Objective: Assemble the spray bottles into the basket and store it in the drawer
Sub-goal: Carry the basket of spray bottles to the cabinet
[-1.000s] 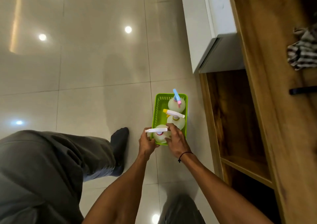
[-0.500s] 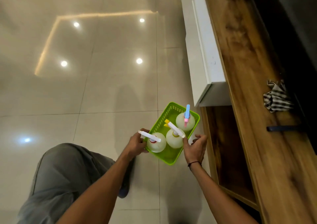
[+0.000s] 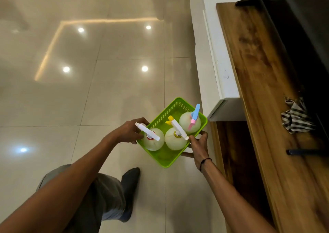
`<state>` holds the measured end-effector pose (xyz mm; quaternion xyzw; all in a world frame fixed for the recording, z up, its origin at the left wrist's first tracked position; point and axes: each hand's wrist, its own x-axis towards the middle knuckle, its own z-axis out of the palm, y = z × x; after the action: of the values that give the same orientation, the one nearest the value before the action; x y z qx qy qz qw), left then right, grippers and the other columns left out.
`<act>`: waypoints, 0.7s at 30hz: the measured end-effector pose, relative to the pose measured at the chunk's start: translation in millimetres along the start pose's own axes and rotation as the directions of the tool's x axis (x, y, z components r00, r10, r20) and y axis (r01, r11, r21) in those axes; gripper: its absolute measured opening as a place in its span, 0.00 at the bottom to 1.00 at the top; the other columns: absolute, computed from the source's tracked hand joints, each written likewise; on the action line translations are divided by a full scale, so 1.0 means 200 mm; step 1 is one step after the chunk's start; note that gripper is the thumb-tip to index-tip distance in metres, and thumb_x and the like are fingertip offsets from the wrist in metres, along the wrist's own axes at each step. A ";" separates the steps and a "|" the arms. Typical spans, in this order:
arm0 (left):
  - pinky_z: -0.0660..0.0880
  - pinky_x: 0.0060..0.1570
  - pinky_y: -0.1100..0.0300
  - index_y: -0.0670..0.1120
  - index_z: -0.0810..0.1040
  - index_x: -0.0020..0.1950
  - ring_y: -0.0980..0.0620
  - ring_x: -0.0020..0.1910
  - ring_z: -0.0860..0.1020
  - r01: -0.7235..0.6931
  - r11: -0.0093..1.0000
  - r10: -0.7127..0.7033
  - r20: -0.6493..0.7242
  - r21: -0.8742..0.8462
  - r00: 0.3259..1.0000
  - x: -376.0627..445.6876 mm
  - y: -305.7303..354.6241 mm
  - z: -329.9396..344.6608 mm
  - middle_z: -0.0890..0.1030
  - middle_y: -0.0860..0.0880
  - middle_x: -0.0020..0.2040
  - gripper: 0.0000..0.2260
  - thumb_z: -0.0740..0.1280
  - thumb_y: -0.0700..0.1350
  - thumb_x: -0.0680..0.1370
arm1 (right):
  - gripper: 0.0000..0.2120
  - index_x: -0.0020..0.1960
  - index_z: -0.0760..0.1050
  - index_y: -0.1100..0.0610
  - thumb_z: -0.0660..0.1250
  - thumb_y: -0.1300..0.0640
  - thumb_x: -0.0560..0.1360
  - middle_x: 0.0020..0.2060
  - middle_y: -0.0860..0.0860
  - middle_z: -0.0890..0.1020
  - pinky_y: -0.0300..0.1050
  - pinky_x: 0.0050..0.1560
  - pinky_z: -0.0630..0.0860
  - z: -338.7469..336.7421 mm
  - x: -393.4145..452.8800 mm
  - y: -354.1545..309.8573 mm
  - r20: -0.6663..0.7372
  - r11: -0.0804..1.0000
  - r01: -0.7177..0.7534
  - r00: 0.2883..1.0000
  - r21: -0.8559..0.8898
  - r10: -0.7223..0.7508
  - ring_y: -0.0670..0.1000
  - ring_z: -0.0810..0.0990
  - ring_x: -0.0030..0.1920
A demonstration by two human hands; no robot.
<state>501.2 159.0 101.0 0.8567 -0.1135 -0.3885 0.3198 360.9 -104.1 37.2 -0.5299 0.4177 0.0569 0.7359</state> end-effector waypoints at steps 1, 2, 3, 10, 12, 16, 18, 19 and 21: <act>0.87 0.42 0.45 0.53 0.78 0.65 0.45 0.40 0.84 0.009 1.000 -0.009 0.009 0.007 1.000 0.02 0.00 -0.03 0.84 0.37 0.49 0.21 0.67 0.33 0.76 | 0.21 0.66 0.64 0.45 0.65 0.59 0.78 0.56 0.55 0.80 0.65 0.39 0.85 0.02 0.02 -0.02 0.002 1.000 0.006 1.000 -0.013 -0.006 0.60 0.85 0.54; 0.87 0.42 0.47 0.53 0.78 0.66 0.46 0.40 0.83 0.021 1.000 -0.021 0.018 -0.002 1.000 0.04 0.00 -0.05 0.83 0.36 0.50 0.21 0.68 0.33 0.77 | 0.21 0.66 0.64 0.45 0.66 0.59 0.78 0.56 0.55 0.80 0.65 0.39 0.85 0.04 0.05 -0.04 0.002 1.000 0.013 1.000 -0.027 -0.013 0.60 0.85 0.54; 0.86 0.41 0.49 0.53 0.78 0.66 0.46 0.40 0.82 0.034 0.999 -0.034 0.030 -0.018 0.999 0.06 0.00 -0.07 0.83 0.36 0.50 0.22 0.68 0.33 0.77 | 0.21 0.66 0.64 0.45 0.66 0.59 0.78 0.56 0.55 0.81 0.65 0.39 0.85 0.06 0.07 -0.06 0.003 0.999 0.021 1.000 -0.043 -0.021 0.60 0.85 0.55; 0.82 0.58 0.34 0.44 0.71 0.76 0.36 0.61 0.84 0.093 0.994 -0.077 0.213 -0.065 0.974 0.20 -0.09 -0.07 0.83 0.34 0.62 0.27 0.72 0.30 0.79 | 0.22 0.69 0.67 0.45 0.66 0.59 0.78 0.58 0.59 0.81 0.61 0.34 0.85 0.10 0.31 -0.09 0.008 0.982 0.029 1.000 -0.187 -0.028 0.61 0.83 0.57; 0.84 0.59 0.40 0.45 0.71 0.76 0.37 0.60 0.84 0.164 0.977 -0.133 0.218 -0.132 0.967 0.26 -0.13 -0.02 0.82 0.34 0.65 0.24 0.68 0.30 0.82 | 0.20 0.68 0.68 0.45 0.66 0.58 0.79 0.57 0.58 0.81 0.58 0.32 0.84 0.10 0.38 -0.05 0.020 0.971 0.012 1.000 -0.240 -0.007 0.61 0.83 0.57; 0.85 0.45 0.55 0.50 0.73 0.76 0.42 0.55 0.84 0.212 0.975 -0.189 0.250 -0.068 0.950 0.42 -0.20 0.09 0.82 0.35 0.65 0.19 0.60 0.37 0.86 | 0.20 0.68 0.70 0.45 0.63 0.59 0.79 0.56 0.58 0.81 0.55 0.32 0.84 0.07 0.51 0.05 0.029 0.939 -0.019 0.999 -0.343 0.031 0.62 0.82 0.57; 0.83 0.46 0.55 0.51 0.72 0.77 0.44 0.55 0.83 0.240 0.970 -0.217 0.293 -0.043 0.931 0.50 -0.24 0.15 0.82 0.36 0.66 0.20 0.58 0.37 0.86 | 0.20 0.69 0.70 0.46 0.63 0.60 0.79 0.57 0.58 0.81 0.51 0.30 0.83 0.05 0.56 0.13 0.016 0.932 -0.040 0.999 -0.361 0.049 0.61 0.82 0.56; 0.82 0.46 0.54 0.50 0.71 0.77 0.44 0.55 0.83 0.255 0.966 -0.232 0.308 -0.037 0.923 0.54 -0.27 0.19 0.82 0.37 0.65 0.21 0.57 0.36 0.86 | 0.20 0.69 0.69 0.47 0.64 0.60 0.79 0.58 0.59 0.80 0.48 0.29 0.82 0.04 0.58 0.18 0.003 0.929 -0.043 0.999 -0.367 0.048 0.60 0.81 0.56; 0.80 0.46 0.53 0.50 0.69 0.78 0.44 0.55 0.83 0.274 0.962 -0.256 0.330 -0.009 0.909 0.62 -0.31 0.28 0.83 0.37 0.64 0.23 0.57 0.35 0.85 | 0.22 0.72 0.68 0.50 0.65 0.61 0.80 0.60 0.59 0.80 0.44 0.29 0.81 0.01 0.61 0.29 -0.030 0.938 -0.056 0.998 -0.343 0.048 0.58 0.81 0.53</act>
<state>540.3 126.7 -39.9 0.7791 -0.0364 -0.5672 0.2645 411.5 -121.1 -87.4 -0.6395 0.4231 0.1427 0.6258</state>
